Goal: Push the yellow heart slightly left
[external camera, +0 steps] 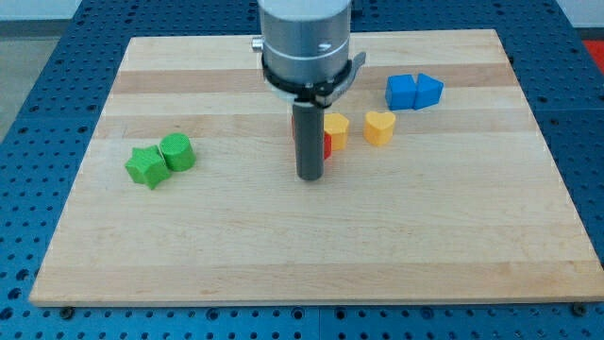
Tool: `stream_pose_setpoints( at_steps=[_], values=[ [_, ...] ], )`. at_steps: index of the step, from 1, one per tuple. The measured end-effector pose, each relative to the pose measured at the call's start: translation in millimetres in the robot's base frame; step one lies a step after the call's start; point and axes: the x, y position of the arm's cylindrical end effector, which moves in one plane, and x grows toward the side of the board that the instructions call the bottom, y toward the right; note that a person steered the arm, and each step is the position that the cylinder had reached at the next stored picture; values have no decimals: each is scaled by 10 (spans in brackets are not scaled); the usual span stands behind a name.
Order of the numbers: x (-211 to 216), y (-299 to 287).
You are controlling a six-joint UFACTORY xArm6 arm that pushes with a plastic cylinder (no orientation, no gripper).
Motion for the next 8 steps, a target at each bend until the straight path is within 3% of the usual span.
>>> stream_pose_setpoints(
  at_steps=[2, 4, 6, 8],
  values=[
    [-71, 13],
    [-270, 1066],
    [-501, 1596],
    [-385, 1017]
  ],
)
